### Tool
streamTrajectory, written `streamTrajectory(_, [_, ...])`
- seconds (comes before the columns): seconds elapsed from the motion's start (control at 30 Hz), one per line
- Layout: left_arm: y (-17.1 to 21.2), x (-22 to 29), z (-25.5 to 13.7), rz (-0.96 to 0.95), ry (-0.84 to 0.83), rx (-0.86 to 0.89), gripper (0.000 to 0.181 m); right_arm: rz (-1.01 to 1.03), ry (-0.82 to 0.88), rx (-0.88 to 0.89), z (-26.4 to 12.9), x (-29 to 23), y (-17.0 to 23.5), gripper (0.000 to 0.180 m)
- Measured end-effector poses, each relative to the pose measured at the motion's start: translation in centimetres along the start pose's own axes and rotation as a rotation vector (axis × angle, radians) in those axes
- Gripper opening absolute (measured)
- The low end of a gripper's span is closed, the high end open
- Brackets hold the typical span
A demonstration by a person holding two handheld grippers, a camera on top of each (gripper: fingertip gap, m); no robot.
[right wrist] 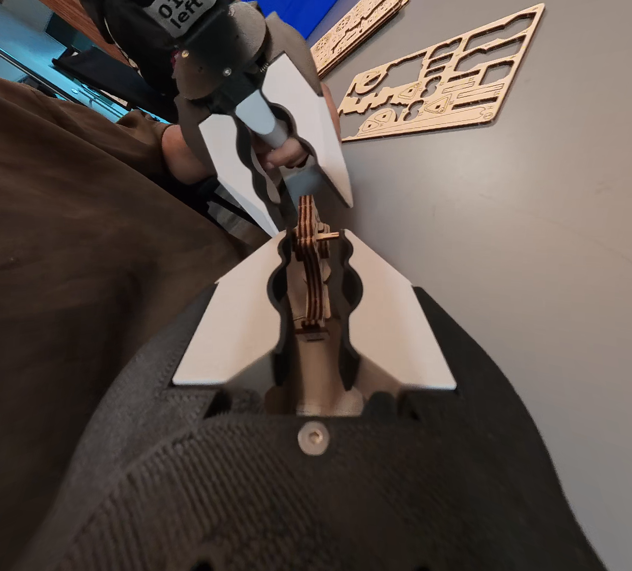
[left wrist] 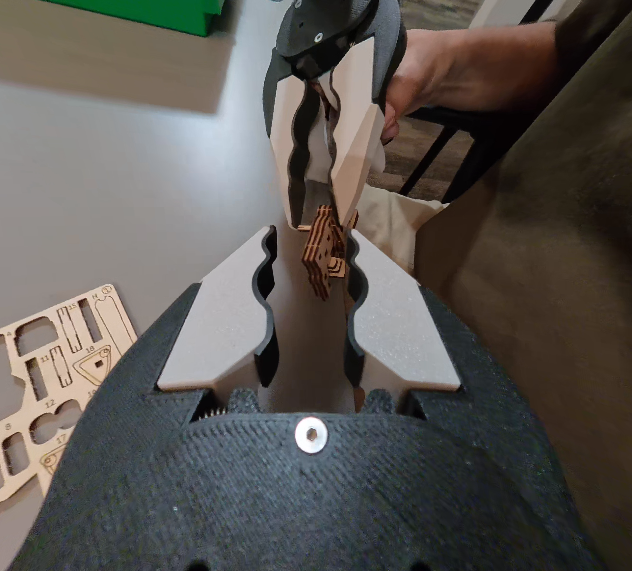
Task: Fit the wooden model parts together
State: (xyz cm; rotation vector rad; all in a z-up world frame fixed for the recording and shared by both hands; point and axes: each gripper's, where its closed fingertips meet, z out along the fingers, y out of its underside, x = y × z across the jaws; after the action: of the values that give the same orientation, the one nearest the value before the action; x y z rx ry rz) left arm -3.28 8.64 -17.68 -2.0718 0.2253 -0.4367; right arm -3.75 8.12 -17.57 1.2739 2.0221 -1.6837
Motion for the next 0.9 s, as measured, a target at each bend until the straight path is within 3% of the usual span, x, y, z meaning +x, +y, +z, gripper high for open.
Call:
streamTrajectory(0.3, [0.7, 1.1, 0.4, -0.035, 0.085, -0.037, 0.022, -0.003, -0.014, 0.002, 0.1, -0.2, 0.0, 0.026])
streamTrajectory(0.73, [0.7, 1.5, 0.2, -0.179, 0.181, -0.021, 0.019, 0.007, -0.029, 0.004, 0.1, -0.5, -0.1, 0.026])
streamTrajectory(0.9, [0.8, 1.4, 0.3, -0.194, 0.172, -0.034, 0.027, 0.006, -0.001, -0.022, 0.2, -0.1, 0.4, 0.026])
